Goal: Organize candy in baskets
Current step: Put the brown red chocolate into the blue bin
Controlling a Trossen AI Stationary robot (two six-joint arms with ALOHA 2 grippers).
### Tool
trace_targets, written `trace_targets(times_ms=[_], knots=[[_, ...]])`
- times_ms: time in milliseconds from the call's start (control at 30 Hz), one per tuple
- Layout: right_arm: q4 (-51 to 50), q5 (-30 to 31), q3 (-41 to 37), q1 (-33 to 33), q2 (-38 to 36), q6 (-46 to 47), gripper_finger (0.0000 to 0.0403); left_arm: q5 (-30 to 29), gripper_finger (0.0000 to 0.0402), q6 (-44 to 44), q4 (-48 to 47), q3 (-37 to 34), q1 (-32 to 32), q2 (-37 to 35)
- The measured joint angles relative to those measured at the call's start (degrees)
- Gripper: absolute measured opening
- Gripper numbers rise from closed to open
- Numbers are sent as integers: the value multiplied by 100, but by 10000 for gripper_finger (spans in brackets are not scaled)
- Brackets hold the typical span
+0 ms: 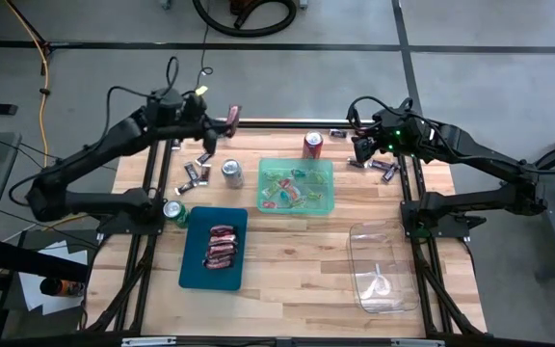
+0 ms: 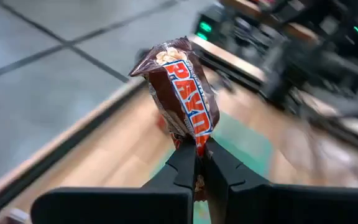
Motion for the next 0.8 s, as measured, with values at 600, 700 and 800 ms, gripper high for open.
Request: trace_targets(times_ms=[600,700,800], knots=[[359,54,0,0,0,726,243,164,0,550,-1389,0,-1750,-803],[357,58,-1,-1,0,770,243,153,0,550,-1656,0,-2007,-805],[351,58,-1,0,0,754,243,151,0,540,-2215,2,-2310,-761]])
